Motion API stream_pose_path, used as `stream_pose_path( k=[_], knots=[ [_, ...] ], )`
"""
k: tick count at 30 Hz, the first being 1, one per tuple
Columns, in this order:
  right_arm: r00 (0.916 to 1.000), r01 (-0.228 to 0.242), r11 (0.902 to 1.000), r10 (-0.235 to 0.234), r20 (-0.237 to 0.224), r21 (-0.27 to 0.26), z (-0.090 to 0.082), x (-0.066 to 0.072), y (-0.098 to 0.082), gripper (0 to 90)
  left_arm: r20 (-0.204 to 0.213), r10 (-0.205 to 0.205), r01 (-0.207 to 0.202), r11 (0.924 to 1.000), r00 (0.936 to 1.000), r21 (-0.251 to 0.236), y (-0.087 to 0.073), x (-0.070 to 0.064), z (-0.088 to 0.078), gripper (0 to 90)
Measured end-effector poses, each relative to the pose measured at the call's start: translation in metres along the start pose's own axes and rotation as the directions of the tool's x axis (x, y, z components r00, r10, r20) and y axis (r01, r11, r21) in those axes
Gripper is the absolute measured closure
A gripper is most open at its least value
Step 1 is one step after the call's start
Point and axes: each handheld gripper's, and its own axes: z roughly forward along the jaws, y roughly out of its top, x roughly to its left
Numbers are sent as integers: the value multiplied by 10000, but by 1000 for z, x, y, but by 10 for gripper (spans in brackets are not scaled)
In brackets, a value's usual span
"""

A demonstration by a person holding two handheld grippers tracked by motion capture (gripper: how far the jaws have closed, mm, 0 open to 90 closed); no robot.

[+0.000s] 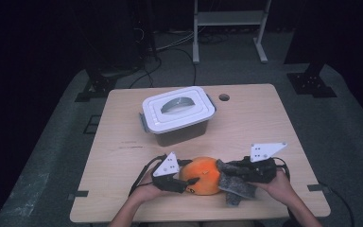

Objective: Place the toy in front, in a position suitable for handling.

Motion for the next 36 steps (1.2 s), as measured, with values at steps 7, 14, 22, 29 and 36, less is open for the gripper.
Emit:
stream_pose_path(
  k=[7, 14, 22, 29, 36],
  knots=[
    [10000, 17, 9996, -16, 17, -293, -7, 3, 4, 771, -99, -228, 228, 9997, 9997, 54, 5, -1, 4, 361],
    [9962, 829, 9964, -833, -270, -156, 12, 17, 23, 771, -284, -357, 360, 9993, 9990, 105, 8, -1, 6, 355],
    [9972, 623, 9979, -629, 415, 156, 14, -3, 19, 771, -69, -523, 522, 9986, 9986, -76, 7, 2, 8, 239],
    [9969, 539, 9983, -550, 567, 202, 7, -4, 12, 771, -668, -325, 320, 9995, 9972, -81, 9, 2, 9, 387],
    [9952, 863, 9963, -864, 467, 59, -1, 6, 26, 771, -815, 896, -928, 9950, 9926, -373, 21, -16, 14, 391]
  ],
)
